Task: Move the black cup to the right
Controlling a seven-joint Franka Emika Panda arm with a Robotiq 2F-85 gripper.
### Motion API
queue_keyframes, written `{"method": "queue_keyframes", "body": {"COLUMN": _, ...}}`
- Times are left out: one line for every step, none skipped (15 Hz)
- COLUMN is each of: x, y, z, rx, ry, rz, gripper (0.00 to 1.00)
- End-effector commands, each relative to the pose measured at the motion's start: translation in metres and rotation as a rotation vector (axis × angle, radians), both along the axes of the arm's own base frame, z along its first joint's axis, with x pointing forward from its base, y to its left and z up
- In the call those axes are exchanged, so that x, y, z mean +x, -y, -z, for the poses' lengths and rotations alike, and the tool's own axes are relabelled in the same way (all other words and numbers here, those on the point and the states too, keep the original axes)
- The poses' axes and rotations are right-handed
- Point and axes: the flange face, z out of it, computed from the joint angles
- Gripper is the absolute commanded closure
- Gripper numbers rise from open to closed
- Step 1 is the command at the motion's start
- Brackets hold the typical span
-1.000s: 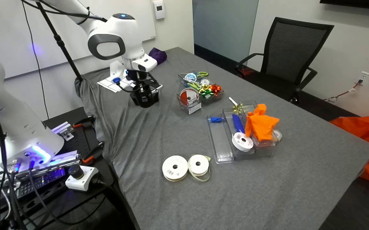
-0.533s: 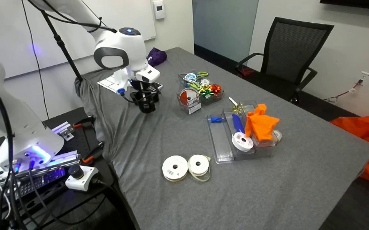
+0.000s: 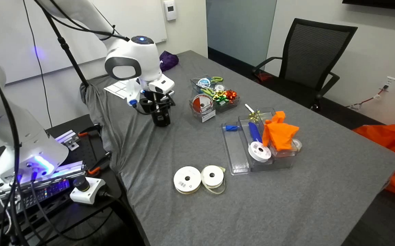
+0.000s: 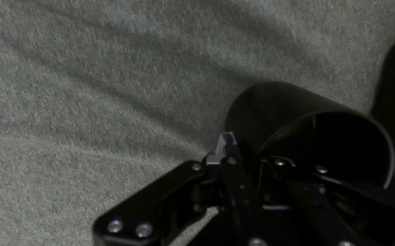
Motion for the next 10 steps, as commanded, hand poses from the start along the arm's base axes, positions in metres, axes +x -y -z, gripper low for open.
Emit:
{"method": "queue_keyframes", "body": {"x": 0.006, "y": 0.006, "z": 0.001, "rx": -0.009, "ry": 0.019, "rz": 0.009, "gripper": 0.55}}
{"method": "queue_keyframes", "body": {"x": 0.007, "y": 0.006, "z": 0.0, "rx": -0.008, "ry": 0.021, "rz": 0.01, "gripper": 0.47}}
{"method": "queue_keyframes", "body": {"x": 0.007, "y": 0.007, "z": -0.001, "rx": -0.008, "ry": 0.022, "rz": 0.01, "gripper": 0.4}}
{"method": "queue_keyframes", "body": {"x": 0.007, "y": 0.007, "z": -0.002, "rx": -0.007, "ry": 0.023, "rz": 0.009, "gripper": 0.33}}
{"method": "queue_keyframes", "body": {"x": 0.006, "y": 0.007, "z": -0.003, "rx": -0.008, "ry": 0.023, "rz": 0.006, "gripper": 0.27}}
{"method": "queue_keyframes", "body": {"x": 0.004, "y": 0.005, "z": -0.006, "rx": -0.012, "ry": 0.015, "rz": -0.003, "gripper": 0.19}}
{"method": "queue_keyframes", "body": {"x": 0.003, "y": 0.004, "z": -0.007, "rx": -0.016, "ry": 0.01, "rz": -0.009, "gripper": 0.13}}
{"method": "queue_keyframes", "body": {"x": 0.0, "y": 0.0, "z": -0.011, "rx": -0.02, "ry": -0.005, "rz": -0.016, "gripper": 0.05}}
{"method": "queue_keyframes", "body": {"x": 0.0, "y": -0.002, "z": -0.014, "rx": -0.023, "ry": -0.011, "rz": -0.023, "gripper": 0.01}}
{"method": "queue_keyframes", "body": {"x": -0.002, "y": -0.006, "z": -0.02, "rx": -0.023, "ry": -0.018, "rz": -0.032, "gripper": 0.0}}
